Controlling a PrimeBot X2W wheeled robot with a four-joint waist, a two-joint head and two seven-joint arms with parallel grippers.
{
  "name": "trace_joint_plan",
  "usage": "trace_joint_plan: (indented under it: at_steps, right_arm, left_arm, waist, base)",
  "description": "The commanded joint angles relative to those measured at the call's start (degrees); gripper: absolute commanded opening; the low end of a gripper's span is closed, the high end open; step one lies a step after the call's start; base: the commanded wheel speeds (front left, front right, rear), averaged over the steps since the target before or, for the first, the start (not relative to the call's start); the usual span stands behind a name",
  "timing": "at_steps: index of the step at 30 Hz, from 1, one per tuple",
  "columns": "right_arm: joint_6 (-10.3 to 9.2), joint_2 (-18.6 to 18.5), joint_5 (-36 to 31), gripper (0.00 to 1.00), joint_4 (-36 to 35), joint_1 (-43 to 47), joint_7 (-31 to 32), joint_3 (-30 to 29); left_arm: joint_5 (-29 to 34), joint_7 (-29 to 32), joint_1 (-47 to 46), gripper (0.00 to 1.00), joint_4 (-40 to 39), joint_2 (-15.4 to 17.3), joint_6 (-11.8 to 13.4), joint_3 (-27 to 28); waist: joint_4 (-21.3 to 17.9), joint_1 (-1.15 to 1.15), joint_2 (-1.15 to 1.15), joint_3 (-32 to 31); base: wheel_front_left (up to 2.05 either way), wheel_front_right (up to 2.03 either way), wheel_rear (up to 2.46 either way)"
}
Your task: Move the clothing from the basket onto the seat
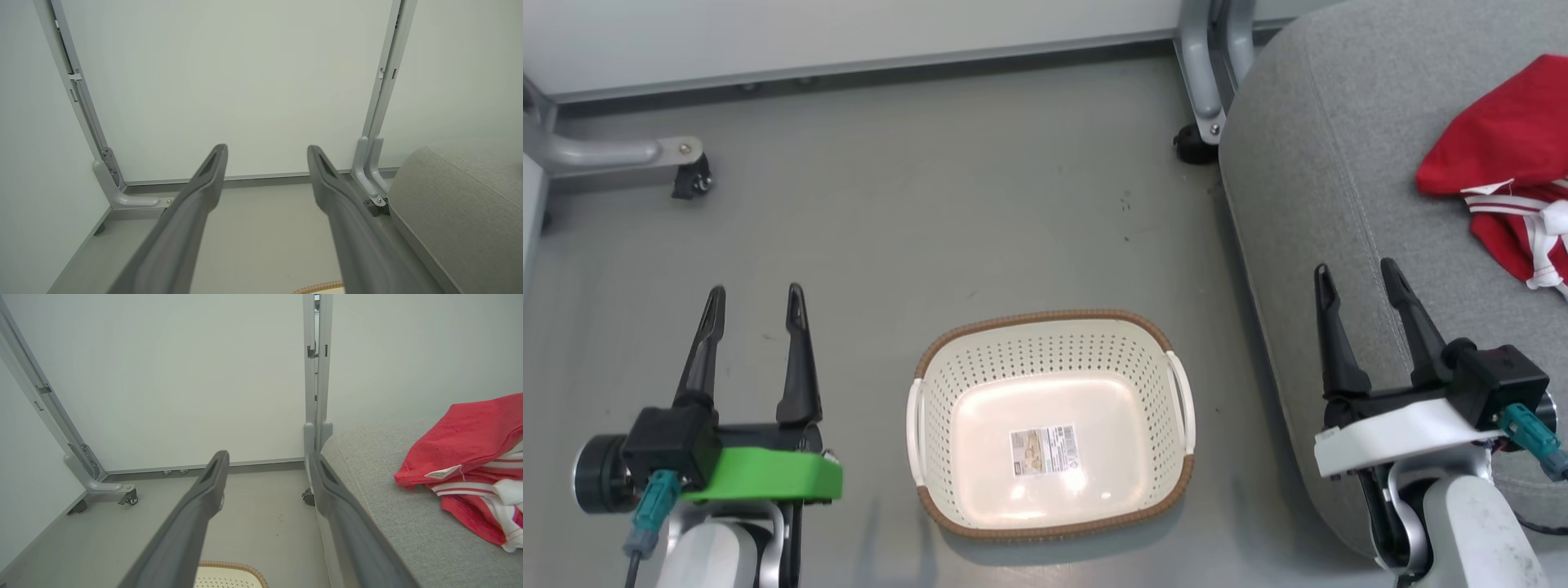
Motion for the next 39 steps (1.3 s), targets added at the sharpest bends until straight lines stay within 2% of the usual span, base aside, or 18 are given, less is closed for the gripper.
trace_joint_plan:
  at_steps: [1,5,17,39]
  right_arm:
    - [-0.06,-0.17,-0.26,1.0,-0.73,1.48,0.41,0.05]
    - [-0.06,-0.15,0.58,1.0,-1.94,5.0,2.18,0.5]
    - [-0.06,-0.14,0.79,1.0,-3.05,10.83,4.44,1.47]
    - [-0.06,-0.13,0.98,1.0,-4.29,12.87,5.92,1.61]
  left_arm:
    - [0.47,-0.17,1.56,1.0,0.48,-0.35,-0.65,0.64]
    - [2.29,-0.17,5.9,1.0,2.2,-1.28,-2.56,2.0]
    - [4.19,-0.16,12.58,1.0,4.18,-3.33,-4.03,3.28]
    - [5.63,-0.18,13.48,1.0,5.91,-4.2,-5.34,4.58]
  waist:
    - [1.25,0.0,0.0,-1.8]
    - [1.36,0.0,0.0,-4.45]
    - [1.01,0.0,0.0,-9.87]
    - [1.25,0.0,0.0,-10.89]
  base:
    - [0.0,0.0,0.0]
    - [0.0,0.0,0.0]
    - [0.0,0.0,0.0]
    - [0.0,0.0,0.0]
